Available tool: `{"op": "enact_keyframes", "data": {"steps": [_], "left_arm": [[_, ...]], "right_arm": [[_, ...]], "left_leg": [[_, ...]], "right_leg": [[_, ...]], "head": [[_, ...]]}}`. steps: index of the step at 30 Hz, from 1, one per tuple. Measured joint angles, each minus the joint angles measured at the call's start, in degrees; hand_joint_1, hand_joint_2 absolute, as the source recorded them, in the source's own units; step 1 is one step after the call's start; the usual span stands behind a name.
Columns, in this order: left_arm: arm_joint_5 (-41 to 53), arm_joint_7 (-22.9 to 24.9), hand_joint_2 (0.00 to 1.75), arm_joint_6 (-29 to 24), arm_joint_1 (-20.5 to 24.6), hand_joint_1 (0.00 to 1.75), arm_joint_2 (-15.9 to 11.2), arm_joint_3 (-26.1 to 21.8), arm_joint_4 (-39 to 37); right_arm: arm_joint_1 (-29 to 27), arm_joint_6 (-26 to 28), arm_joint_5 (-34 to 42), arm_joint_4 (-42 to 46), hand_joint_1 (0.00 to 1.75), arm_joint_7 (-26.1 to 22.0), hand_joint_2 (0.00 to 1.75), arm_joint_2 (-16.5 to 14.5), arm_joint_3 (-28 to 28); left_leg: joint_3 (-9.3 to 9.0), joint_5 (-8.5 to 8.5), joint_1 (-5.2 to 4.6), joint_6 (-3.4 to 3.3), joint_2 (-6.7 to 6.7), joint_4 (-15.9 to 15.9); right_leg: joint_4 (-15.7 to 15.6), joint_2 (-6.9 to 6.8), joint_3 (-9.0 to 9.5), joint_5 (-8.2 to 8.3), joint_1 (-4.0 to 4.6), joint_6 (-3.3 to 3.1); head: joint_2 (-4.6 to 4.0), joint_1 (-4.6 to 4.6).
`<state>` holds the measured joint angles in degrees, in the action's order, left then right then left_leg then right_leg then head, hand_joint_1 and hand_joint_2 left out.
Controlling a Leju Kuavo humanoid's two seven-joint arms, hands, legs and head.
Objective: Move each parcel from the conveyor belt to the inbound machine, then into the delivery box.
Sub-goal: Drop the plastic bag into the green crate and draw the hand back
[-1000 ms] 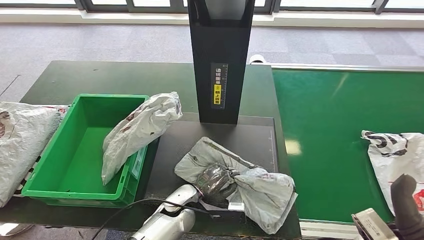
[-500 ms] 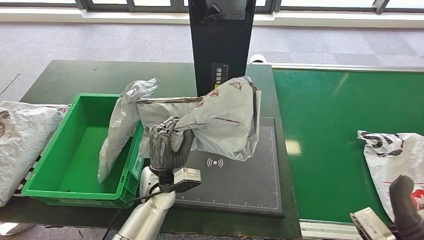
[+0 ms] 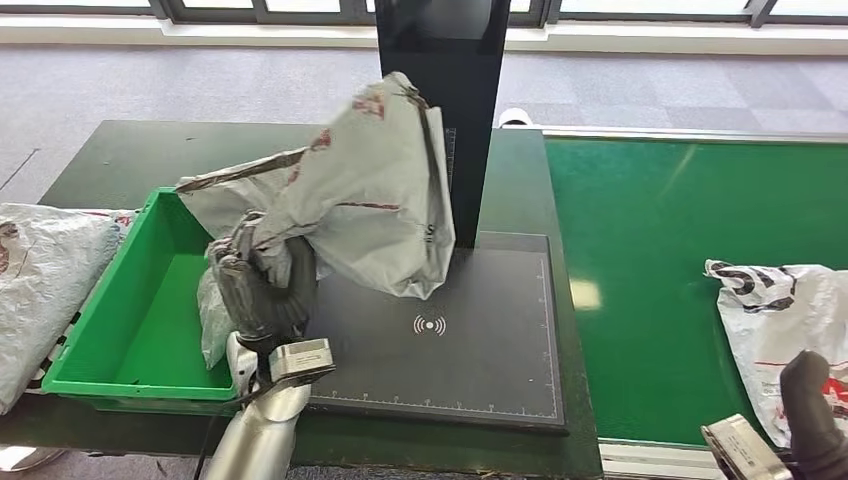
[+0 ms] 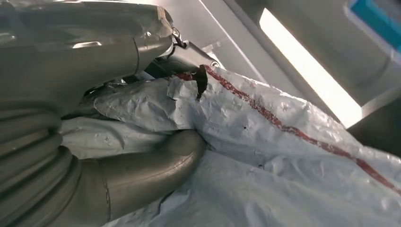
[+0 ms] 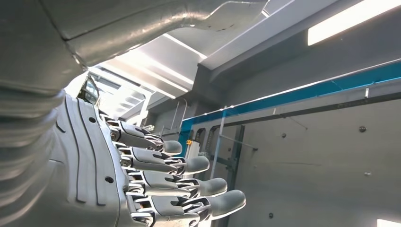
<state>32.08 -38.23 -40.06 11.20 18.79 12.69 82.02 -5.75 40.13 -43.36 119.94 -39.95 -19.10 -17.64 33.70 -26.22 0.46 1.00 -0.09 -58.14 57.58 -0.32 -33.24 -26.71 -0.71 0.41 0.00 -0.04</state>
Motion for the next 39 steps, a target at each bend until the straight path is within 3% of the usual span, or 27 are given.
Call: {"op": "enact_keyframes", "data": {"steps": [3, 8, 12, 15, 26, 39], "left_arm": [[-4.2, 0.0, 1.75, 0.0, -1.3, 1.75, -0.2, -1.2, 7.2], [-5.0, 0.0, 1.75, 0.0, -1.7, 1.75, -0.2, -1.7, 10.0], [-6.9, 0.0, 1.75, 0.0, -3.4, 1.75, -0.5, -3.5, 18.6], [-6.1, 0.0, 1.75, 0.0, -4.0, 1.75, -0.6, -4.5, 20.3], [2.0, 0.0, 1.75, 0.0, -2.8, 1.75, -0.6, -9.1, 1.6], [9.0, 0.6, 1.75, 0.0, -0.2, 1.75, 0.0, -15.3, -7.7]], "right_arm": [[0.0, 0.0, 0.0, -0.1, 0.00, 0.0, 1.75, 0.0, -0.1], [0.0, 0.0, 0.0, -0.1, 0.00, 0.0, 1.75, 0.0, -0.1], [0.0, 0.0, 0.2, -0.2, 0.00, 0.0, 1.75, 0.0, -0.1], [0.0, 0.0, 0.4, -0.2, 0.00, 0.0, 1.75, 0.0, -0.4], [-1.3, 0.0, 0.8, -0.2, 0.00, 0.0, 1.75, -0.1, -1.0], [-1.7, 0.0, 1.0, -0.2, 0.00, 0.0, 1.75, -0.2, -1.0]], "left_leg": [[0.01, 0.00, 0.00, 0.00, -0.02, 0.0], [0.01, 0.00, 0.00, 0.00, -0.04, 0.0], [0.01, 0.00, 0.01, 0.00, -0.04, 0.0], [-0.01, 0.00, 0.01, -0.01, -0.08, 0.0], [-0.10, 0.00, 0.00, 0.00, 0.01, 0.0], [-0.08, -0.01, 0.00, 0.00, 0.08, 0.0]], "right_leg": [[0.0, -0.03, 0.00, -0.01, 0.01, 0.00], [0.0, -0.07, 0.01, -0.02, 0.01, 0.00], [0.0, -0.09, 0.03, -0.04, 0.01, 0.00], [0.0, -0.14, 0.04, -0.04, 0.00, 0.01], [0.0, 0.03, 0.03, -0.01, 0.00, -0.02], [0.0, 0.04, 0.01, -0.02, 0.00, -0.02]], "head": [[0.00, 0.00], [0.00, 0.00], [0.00, 0.00], [0.00, 0.00], [0.00, -0.02], [0.00, -0.02]]}}
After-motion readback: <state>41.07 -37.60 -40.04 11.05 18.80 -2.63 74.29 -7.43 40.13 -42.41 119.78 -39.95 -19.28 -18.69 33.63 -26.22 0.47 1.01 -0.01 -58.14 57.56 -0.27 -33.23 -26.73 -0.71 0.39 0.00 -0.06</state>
